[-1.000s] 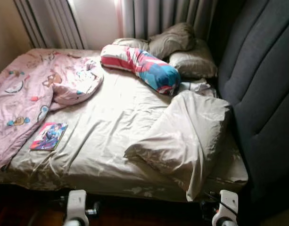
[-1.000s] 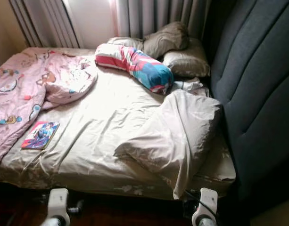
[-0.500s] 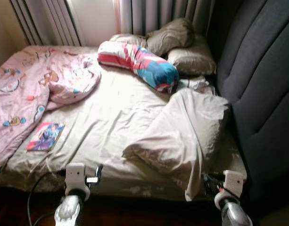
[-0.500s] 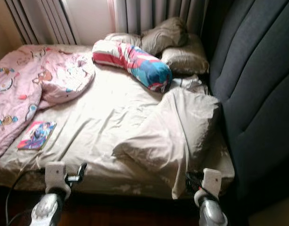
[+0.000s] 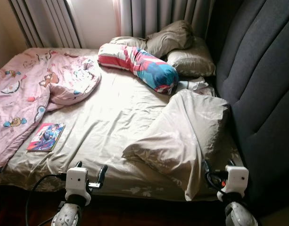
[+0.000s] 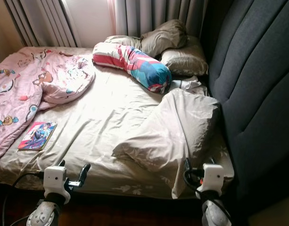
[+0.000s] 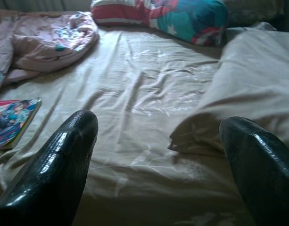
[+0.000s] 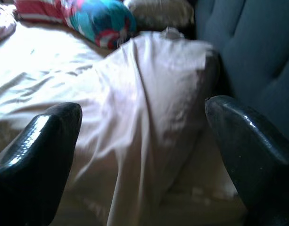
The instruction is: Clean up the room
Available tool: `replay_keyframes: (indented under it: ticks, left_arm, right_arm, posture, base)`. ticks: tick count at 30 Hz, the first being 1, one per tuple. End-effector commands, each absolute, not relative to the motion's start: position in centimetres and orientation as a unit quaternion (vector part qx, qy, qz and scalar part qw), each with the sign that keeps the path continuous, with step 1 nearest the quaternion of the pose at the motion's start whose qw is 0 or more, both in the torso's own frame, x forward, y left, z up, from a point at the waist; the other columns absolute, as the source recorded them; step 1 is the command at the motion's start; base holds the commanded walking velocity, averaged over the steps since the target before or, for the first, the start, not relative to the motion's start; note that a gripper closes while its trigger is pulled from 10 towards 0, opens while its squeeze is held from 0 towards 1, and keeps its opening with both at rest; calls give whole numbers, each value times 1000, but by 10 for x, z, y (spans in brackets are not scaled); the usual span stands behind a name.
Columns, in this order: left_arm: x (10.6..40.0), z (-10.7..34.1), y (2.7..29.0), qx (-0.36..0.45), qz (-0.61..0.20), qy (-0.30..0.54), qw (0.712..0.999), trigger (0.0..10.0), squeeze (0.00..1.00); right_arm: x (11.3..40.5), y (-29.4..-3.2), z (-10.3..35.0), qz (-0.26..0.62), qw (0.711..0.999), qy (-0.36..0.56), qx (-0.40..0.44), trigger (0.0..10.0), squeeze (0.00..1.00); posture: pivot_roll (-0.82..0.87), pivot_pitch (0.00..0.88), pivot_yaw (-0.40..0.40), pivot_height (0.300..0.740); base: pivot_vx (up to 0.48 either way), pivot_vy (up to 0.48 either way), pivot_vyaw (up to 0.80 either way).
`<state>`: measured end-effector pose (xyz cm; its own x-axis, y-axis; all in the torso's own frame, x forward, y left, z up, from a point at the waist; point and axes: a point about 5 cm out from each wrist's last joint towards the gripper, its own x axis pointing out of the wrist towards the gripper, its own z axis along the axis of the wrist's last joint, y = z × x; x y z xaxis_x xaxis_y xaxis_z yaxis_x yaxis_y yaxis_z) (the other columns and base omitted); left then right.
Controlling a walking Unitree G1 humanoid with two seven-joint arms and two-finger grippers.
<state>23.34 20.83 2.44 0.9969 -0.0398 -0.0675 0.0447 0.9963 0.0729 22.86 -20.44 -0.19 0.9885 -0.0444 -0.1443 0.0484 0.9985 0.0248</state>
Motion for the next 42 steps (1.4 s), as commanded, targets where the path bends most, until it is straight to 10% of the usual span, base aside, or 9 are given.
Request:
replay_keyframes:
  ticks: [1, 42]
  left_arm:
    - [234, 28, 213, 37, -12, 33, 999, 10000, 0]
    - [253, 40, 212, 42, -10, 35, 998, 10000, 0]
  right_arm:
    - [224, -203, -4, -30, 996, 77, 24, 10000, 0]
    - [251, -208, 14, -84, 994, 70, 13, 10000, 0]
  posture:
    - [-61, 0, 5, 740]
    - [-55, 2, -7, 740]
  base:
    - [0, 0, 0]
    - [193, 0, -157]
